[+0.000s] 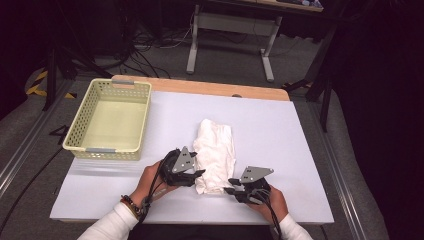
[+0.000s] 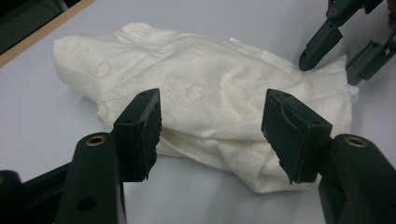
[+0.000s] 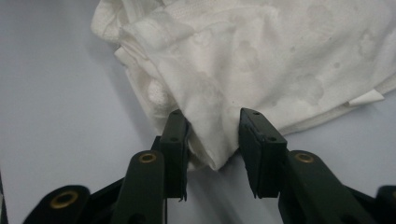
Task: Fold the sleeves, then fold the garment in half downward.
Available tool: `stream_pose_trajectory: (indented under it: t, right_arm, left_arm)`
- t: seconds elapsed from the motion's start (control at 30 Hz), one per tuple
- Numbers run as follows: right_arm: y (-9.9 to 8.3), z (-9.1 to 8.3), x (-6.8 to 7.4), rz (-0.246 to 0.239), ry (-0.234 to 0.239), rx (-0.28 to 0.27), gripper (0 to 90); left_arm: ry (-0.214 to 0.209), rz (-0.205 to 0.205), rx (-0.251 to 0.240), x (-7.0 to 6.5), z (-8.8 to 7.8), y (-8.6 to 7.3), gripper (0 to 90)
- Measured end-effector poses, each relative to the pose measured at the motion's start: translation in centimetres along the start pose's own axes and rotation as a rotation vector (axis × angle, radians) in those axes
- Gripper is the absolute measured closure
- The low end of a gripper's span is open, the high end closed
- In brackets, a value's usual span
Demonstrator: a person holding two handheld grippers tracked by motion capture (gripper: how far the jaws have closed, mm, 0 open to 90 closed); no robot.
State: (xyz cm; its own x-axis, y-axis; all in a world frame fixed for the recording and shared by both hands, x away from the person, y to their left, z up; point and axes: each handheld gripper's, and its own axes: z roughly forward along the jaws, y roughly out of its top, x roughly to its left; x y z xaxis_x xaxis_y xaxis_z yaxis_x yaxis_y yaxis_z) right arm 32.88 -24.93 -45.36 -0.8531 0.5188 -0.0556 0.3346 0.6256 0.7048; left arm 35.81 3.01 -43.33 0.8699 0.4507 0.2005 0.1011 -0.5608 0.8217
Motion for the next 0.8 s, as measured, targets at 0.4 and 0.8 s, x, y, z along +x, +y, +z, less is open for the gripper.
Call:
stream_pose_trajectory:
  t: [0.4, 0.8]
  right_arm:
    - [0.2, -0.8, 0.3, -0.051, -0.015, -0.051, 54.6]
    - [0.3, -1.1, 0.2, -0.016, -0.065, -0.098, 31.5]
  left_arm:
    - [0.091, -0.042, -0.024, -0.2, -1.4, -2.4, 18.0]
    - [0.144, -0.083, 0.015, -0.3, -3.0, -4.8, 10.9]
